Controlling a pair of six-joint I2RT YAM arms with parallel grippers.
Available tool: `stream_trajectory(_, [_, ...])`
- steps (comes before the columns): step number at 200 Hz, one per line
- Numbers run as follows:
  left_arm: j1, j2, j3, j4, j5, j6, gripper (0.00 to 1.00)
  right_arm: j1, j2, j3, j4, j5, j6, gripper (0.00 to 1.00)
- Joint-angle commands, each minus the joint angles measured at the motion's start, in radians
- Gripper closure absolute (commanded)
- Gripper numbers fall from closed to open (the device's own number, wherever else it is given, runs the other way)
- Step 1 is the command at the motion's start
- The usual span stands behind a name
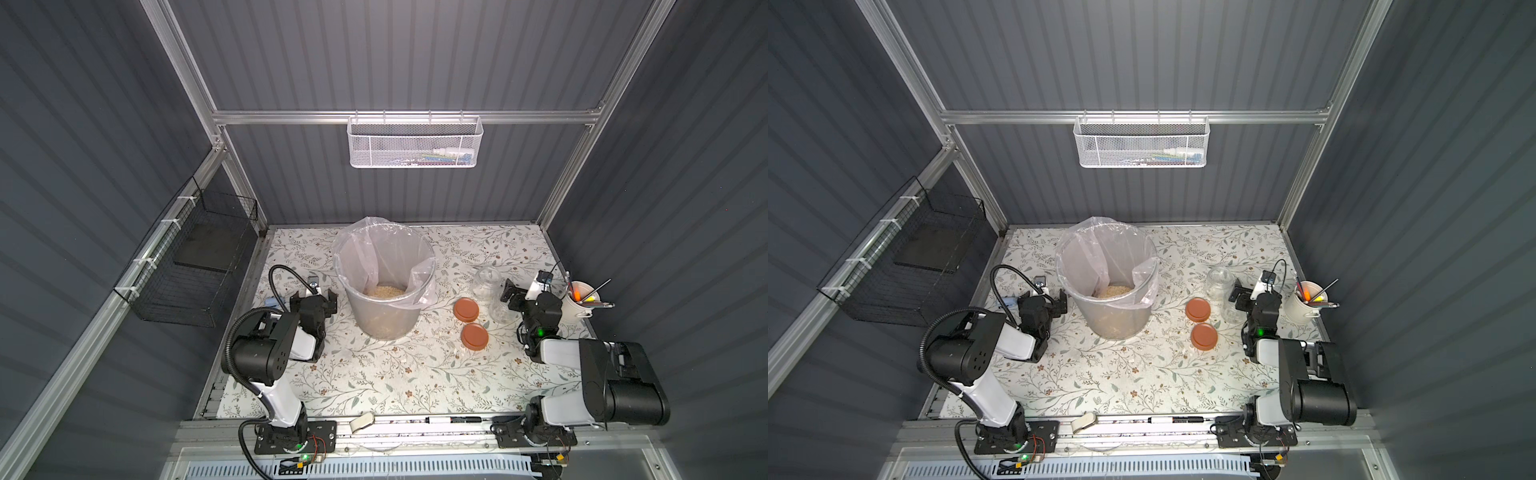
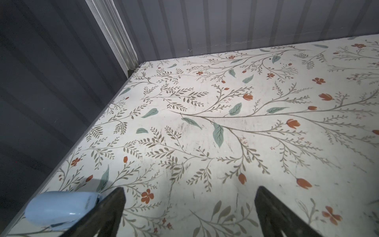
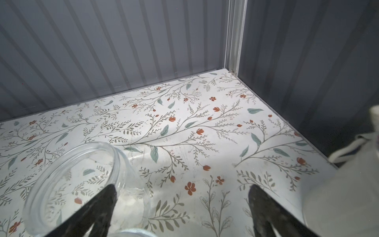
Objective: Empty expired oatmeal from jars
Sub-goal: Reset both arms
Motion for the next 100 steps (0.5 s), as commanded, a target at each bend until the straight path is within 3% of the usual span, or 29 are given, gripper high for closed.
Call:
stream_trajectory(1, [0.013,-0.020,0.026,-0.060,0.036,-0.006,0.00,0.007,0.019,-0.009,0.045,-0.009,-0.028,0.01])
stream_trajectory(100, [0.028,-0.021,0.045,-0.097,0.049,-0.021,0.00,0.013,0.023,0.014,0.004,-0.008,-0.033,0.01])
